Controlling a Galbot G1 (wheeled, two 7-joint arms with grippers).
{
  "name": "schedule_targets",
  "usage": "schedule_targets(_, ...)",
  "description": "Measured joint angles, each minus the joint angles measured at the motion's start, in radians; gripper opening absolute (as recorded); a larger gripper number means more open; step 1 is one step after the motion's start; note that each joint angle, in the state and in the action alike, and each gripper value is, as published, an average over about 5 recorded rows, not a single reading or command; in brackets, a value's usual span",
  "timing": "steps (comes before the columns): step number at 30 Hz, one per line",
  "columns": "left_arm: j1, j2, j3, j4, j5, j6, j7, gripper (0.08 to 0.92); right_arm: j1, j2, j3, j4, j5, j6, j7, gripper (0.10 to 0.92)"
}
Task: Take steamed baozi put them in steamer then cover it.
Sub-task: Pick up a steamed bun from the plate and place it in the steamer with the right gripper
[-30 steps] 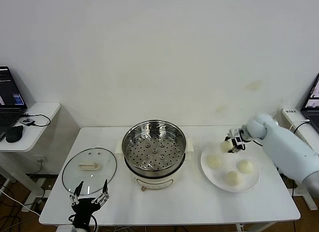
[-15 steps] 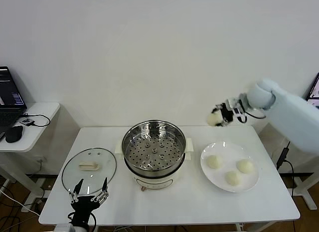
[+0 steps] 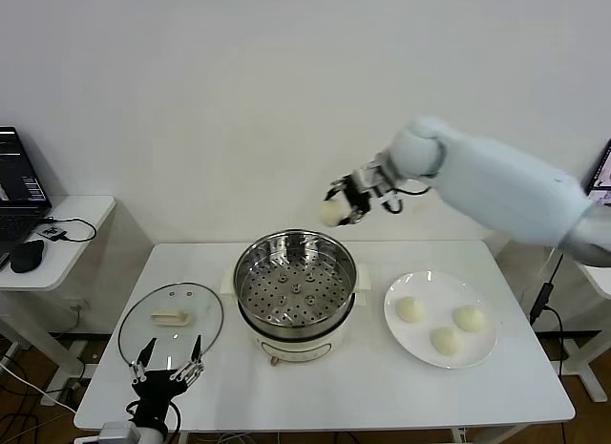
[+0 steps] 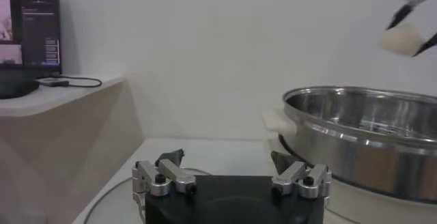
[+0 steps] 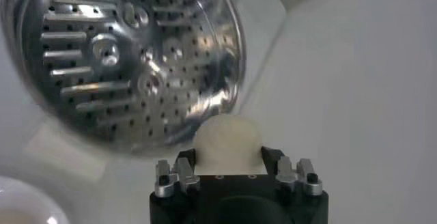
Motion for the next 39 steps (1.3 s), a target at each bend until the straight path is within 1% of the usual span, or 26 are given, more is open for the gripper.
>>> schedule_targets(10, 0.008, -0.007, -0.013, -0.009, -0.002, 0.001, 0.008, 0.823, -0.039, 0.124, -0.060, -0.081, -0.137, 0.138, 0.043, 0.619)
schedule_targets(20, -0.001, -0.012, -0.015, -0.006, -0.001, 0.004, 0.010, 0.823, -0.096, 0.189, -0.066, -0.180, -0.278, 0.277, 0.093, 0.620)
schedule_targets(28, -0.004, -0.012, -0.016, -0.005, -0.001, 0.005, 0.011, 0.823, -0.134, 0.228, -0.056, -0.249, -0.343, 0.349, 0.121, 0.628)
schedule_targets(31, -0.004, -0.012, -0.017, -0.005, -0.001, 0.005, 0.011, 0.823, -0.139, 0.234, -0.054, -0.263, -0.355, 0.363, 0.129, 0.668)
schedule_targets(36, -0.002, -0.011, -0.019, -0.011, -0.001, 0.006, 0.011, 0.823, -0.134, 0.231, -0.053, -0.266, -0.349, 0.367, 0.127, 0.794)
schedule_targets(39, -0.001, -0.010, -0.023, -0.016, -0.001, 0.006, 0.011, 0.823, -0.115, 0.218, -0.057, -0.249, -0.317, 0.348, 0.112, 0.819)
